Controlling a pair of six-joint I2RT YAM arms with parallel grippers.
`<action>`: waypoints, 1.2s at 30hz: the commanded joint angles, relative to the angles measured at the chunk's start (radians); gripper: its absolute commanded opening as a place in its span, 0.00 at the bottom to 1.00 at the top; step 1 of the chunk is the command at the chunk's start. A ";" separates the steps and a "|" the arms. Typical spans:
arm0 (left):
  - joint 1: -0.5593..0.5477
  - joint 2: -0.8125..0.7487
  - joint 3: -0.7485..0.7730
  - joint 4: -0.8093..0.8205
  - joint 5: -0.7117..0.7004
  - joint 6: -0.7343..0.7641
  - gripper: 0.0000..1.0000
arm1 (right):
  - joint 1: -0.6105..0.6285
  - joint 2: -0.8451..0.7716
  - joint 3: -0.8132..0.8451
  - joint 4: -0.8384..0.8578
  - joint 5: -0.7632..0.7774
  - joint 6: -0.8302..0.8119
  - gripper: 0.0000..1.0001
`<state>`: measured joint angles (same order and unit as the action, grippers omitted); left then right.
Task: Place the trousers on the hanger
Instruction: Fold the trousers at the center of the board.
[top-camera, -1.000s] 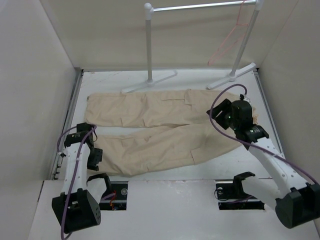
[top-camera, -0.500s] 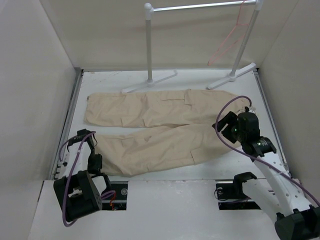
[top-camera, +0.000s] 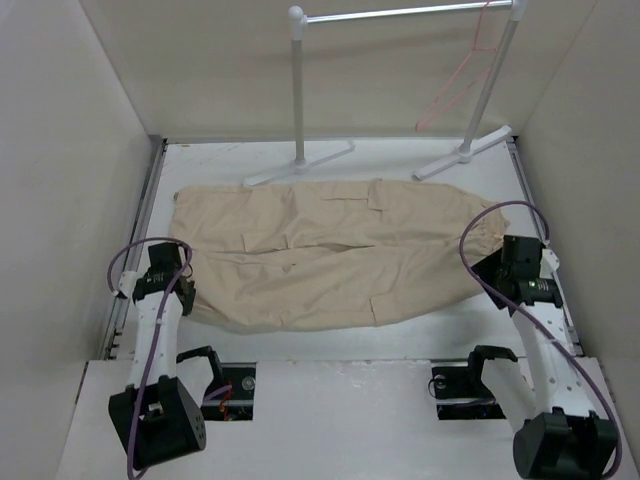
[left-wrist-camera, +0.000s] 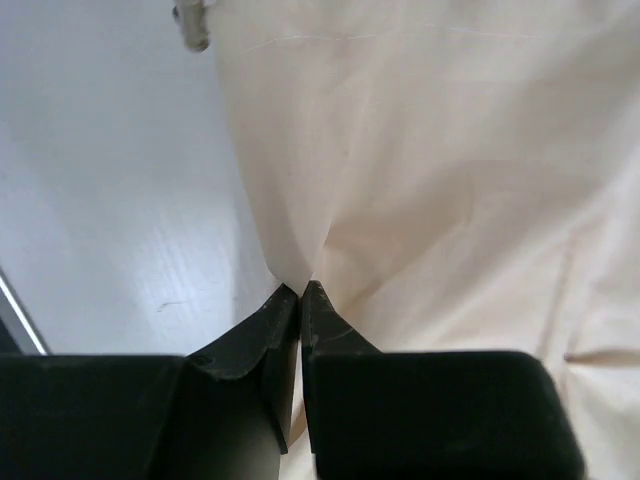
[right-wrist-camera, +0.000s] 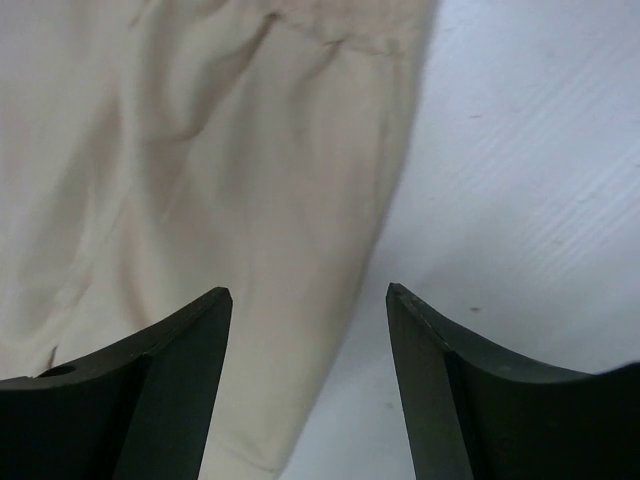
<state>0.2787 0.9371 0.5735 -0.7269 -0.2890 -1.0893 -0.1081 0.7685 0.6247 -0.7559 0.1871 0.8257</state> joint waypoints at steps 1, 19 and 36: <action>-0.032 -0.052 0.043 0.017 -0.056 0.025 0.03 | -0.043 0.082 0.036 -0.016 0.127 0.036 0.68; -0.141 -0.115 0.129 -0.037 -0.077 0.043 0.00 | -0.204 0.385 0.041 0.239 0.051 0.078 0.08; -0.158 0.337 0.716 0.130 -0.300 0.255 0.00 | -0.064 0.501 0.539 0.172 0.137 -0.019 0.08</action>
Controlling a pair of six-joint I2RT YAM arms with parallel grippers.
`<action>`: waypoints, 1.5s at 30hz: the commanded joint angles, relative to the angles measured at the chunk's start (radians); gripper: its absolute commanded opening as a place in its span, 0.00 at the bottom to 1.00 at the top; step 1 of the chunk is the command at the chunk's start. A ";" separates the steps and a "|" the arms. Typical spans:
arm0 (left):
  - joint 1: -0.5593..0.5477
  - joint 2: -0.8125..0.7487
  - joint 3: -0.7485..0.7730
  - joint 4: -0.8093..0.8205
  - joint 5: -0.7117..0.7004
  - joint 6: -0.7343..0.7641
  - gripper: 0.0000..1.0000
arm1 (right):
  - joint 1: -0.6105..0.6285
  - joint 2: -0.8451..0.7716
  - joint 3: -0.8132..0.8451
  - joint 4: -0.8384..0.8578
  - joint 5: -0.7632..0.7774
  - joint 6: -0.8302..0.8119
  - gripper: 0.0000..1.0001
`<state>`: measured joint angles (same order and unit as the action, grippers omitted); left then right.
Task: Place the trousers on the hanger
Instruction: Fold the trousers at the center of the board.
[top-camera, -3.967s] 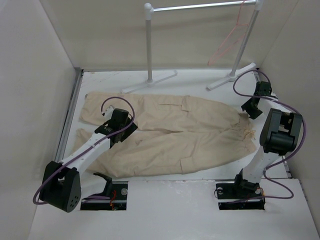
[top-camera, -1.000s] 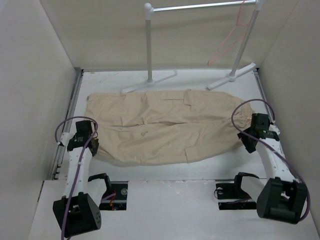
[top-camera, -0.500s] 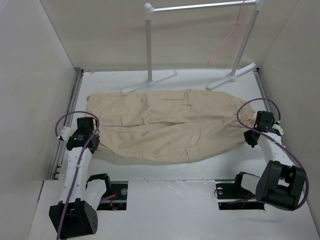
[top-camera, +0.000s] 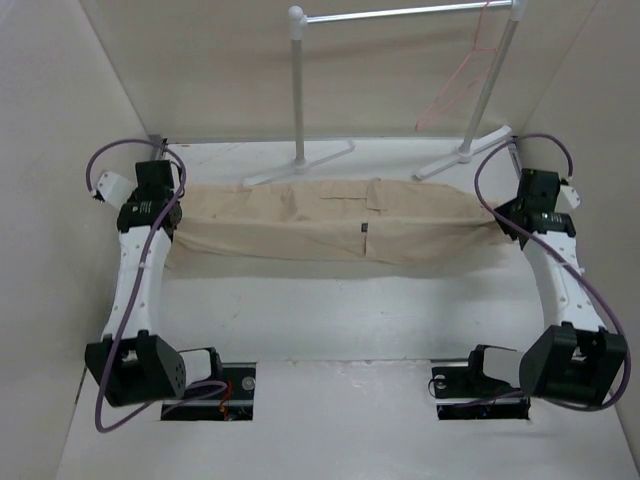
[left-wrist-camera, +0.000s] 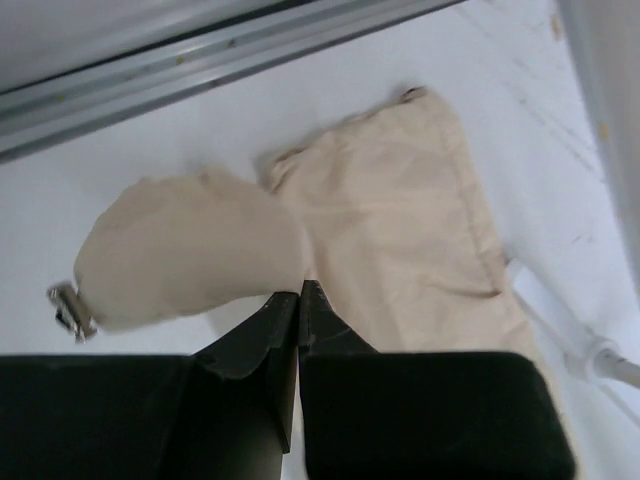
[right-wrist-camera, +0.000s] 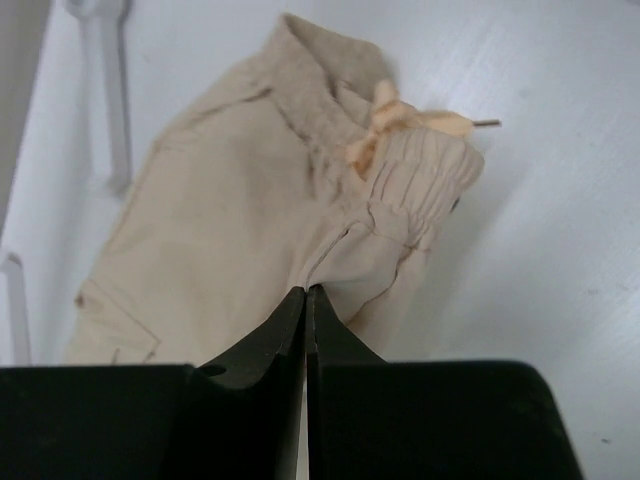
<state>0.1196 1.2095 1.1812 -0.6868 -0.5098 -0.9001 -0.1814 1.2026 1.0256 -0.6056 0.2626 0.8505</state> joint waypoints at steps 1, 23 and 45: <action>-0.002 0.108 0.147 0.099 -0.075 0.067 0.00 | 0.009 0.116 0.196 0.011 0.052 -0.050 0.08; 0.058 0.890 0.910 0.073 0.171 0.383 0.58 | 0.081 0.728 0.802 0.039 -0.002 -0.079 0.58; 0.265 0.335 -0.276 0.622 0.565 -0.056 0.55 | 0.326 -0.041 -0.145 0.201 -0.241 -0.044 0.50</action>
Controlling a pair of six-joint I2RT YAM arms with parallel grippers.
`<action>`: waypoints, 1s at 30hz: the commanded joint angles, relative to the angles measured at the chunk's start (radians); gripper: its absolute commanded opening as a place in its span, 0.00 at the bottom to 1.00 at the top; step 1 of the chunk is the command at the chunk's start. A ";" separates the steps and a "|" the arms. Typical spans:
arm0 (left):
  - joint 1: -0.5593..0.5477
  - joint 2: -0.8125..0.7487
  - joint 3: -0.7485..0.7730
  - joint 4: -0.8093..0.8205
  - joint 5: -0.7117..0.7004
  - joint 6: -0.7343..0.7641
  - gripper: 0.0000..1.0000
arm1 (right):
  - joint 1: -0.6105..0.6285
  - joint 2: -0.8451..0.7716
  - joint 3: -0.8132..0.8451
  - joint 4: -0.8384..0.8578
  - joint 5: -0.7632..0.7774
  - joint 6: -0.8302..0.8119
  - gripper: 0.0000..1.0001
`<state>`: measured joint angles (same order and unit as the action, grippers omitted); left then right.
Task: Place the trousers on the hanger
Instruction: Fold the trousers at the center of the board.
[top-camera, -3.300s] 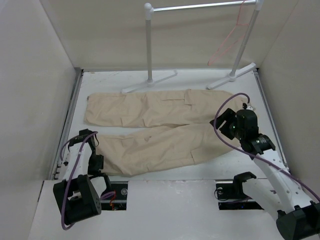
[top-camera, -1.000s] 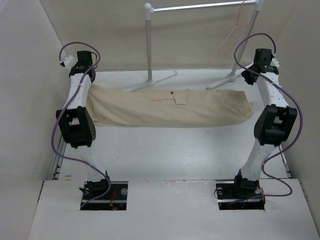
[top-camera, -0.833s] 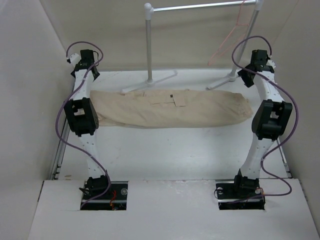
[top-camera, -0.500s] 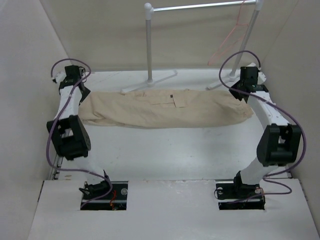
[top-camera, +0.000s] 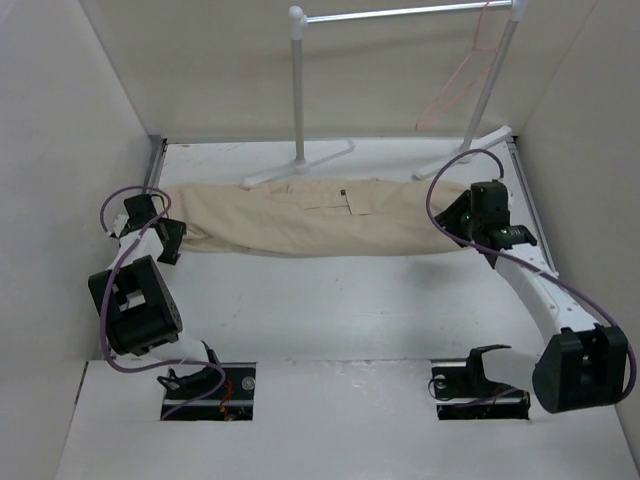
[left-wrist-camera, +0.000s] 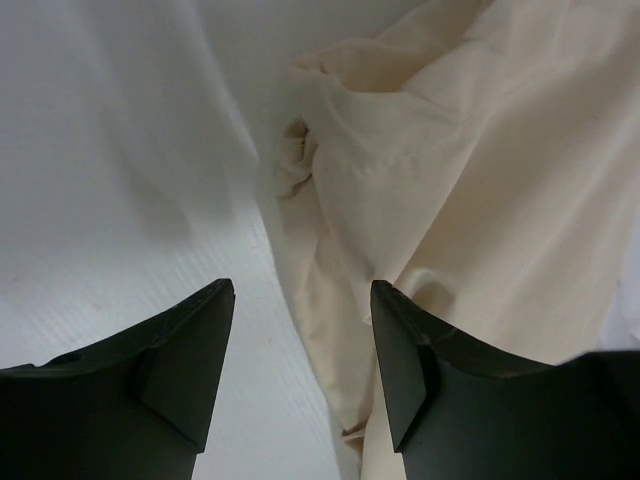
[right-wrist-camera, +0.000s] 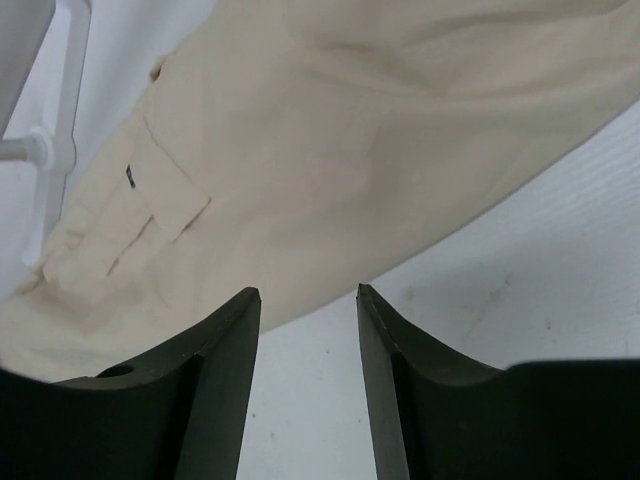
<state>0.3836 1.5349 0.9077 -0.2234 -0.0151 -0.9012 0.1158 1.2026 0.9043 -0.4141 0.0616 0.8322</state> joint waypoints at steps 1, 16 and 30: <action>-0.001 0.025 -0.003 0.159 0.067 -0.059 0.54 | 0.035 -0.052 -0.033 0.005 -0.034 -0.025 0.50; 0.050 0.068 0.008 0.144 -0.056 -0.074 0.15 | -0.221 0.026 -0.100 0.046 0.006 0.076 0.77; 0.045 0.133 0.109 0.036 -0.107 -0.050 0.05 | -0.390 0.517 0.129 0.147 0.024 0.149 0.30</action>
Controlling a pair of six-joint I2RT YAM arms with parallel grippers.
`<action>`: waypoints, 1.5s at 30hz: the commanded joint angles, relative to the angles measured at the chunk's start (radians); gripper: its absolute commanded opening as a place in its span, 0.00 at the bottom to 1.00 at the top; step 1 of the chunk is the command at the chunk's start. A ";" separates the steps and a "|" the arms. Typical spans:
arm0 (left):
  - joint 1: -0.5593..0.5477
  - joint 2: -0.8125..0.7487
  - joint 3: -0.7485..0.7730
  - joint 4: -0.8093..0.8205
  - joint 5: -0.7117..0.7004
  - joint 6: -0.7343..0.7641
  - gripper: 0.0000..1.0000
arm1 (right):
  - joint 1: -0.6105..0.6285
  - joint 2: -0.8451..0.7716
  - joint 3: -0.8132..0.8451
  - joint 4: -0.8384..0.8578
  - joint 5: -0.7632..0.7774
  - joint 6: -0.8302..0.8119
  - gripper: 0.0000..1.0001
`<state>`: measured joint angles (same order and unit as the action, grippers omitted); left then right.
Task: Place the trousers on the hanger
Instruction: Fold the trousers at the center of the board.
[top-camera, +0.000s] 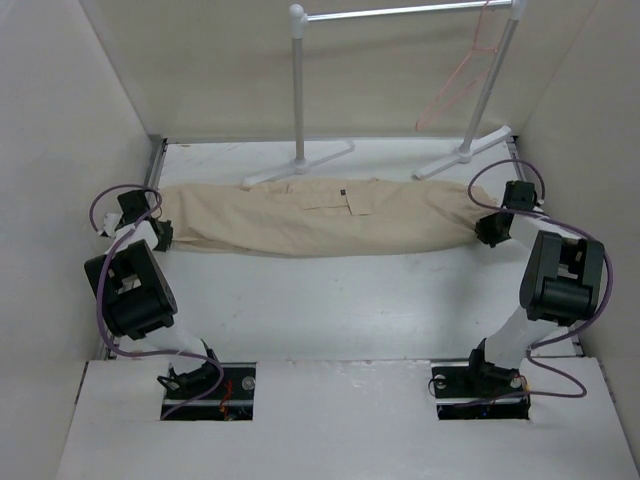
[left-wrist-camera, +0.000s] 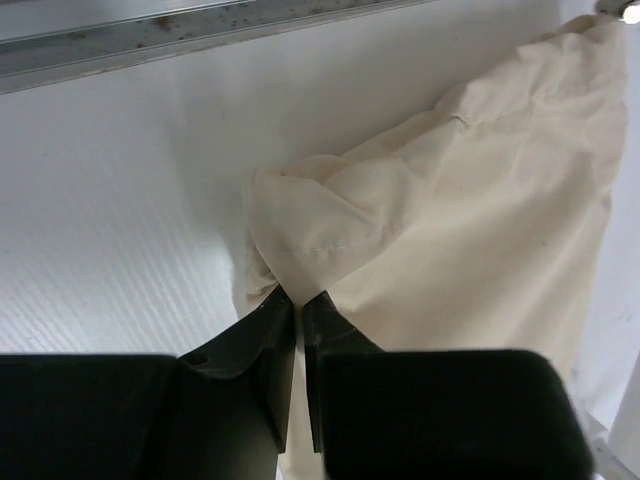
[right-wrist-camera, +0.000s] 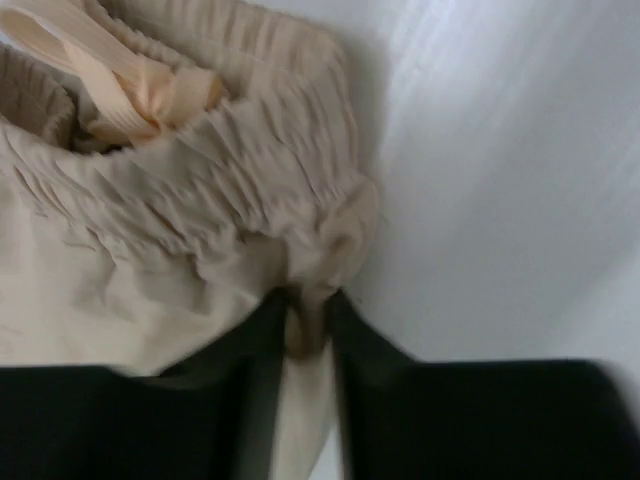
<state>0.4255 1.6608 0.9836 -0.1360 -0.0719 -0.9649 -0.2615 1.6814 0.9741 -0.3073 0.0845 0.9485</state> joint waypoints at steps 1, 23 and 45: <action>0.008 0.004 0.035 -0.068 -0.069 0.017 0.04 | -0.021 0.041 0.067 0.030 0.001 0.036 0.20; 0.002 -0.144 -0.010 -0.258 -0.328 0.120 0.21 | -0.130 -0.344 -0.265 -0.006 0.005 0.016 0.26; -0.716 -0.273 0.032 -0.179 -0.289 0.066 0.51 | -0.207 -0.137 -0.075 0.020 -0.095 -0.088 0.84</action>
<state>-0.2771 1.3922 1.0458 -0.3412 -0.3546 -0.8852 -0.4763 1.5303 0.8314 -0.3344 0.0284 0.8791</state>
